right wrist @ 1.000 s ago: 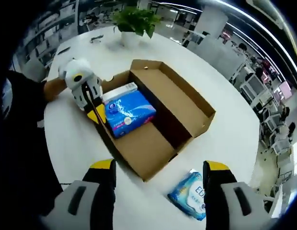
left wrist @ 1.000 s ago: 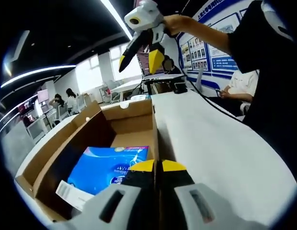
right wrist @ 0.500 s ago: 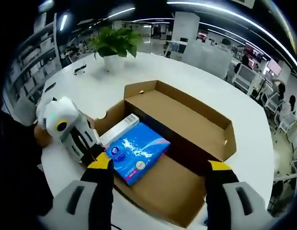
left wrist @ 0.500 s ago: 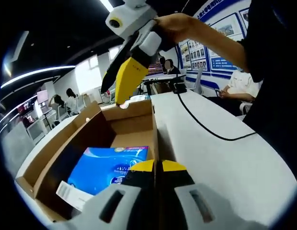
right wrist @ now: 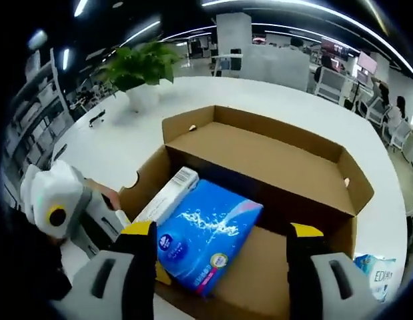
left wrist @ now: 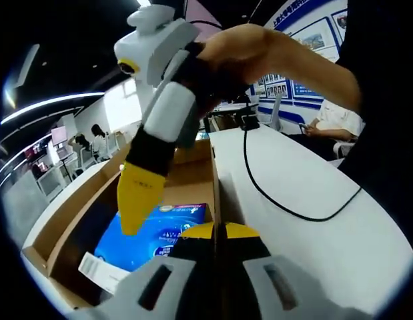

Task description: Operate the shoe box by opening the lid, removing the specified soft item, and placing it in the target area until the item is outside and the box remains undamaged.

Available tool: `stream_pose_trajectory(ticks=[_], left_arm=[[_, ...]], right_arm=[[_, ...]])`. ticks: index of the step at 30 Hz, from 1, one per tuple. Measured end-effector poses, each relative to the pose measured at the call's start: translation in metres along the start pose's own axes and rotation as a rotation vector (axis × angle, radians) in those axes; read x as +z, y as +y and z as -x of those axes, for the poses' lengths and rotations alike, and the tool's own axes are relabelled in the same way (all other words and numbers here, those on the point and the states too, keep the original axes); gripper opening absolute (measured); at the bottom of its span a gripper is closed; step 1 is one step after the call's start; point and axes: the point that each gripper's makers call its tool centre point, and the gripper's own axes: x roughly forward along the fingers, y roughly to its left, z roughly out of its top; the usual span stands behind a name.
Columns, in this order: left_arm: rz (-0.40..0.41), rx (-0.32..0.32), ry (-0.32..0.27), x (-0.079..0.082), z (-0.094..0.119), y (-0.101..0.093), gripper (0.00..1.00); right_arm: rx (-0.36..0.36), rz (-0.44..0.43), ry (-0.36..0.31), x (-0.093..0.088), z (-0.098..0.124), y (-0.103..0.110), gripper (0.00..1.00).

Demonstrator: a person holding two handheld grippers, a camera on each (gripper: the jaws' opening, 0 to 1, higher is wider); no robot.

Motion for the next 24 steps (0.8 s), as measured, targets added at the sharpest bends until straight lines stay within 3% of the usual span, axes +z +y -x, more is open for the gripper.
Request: stream_pose_trajectory(ticks=[12,24], left_arm=[[-0.003,0.000,0.000,0.003,0.000,-0.006,0.02],[-0.004,0.001,0.000,0.003,0.000,-0.006,0.02]], right_arm=[[0.013,-0.052,0.073,-0.020,-0.028,0.014,0.75],[-0.004,-0.081,0.065,-0.023,-0.028,0.013,0.71]])
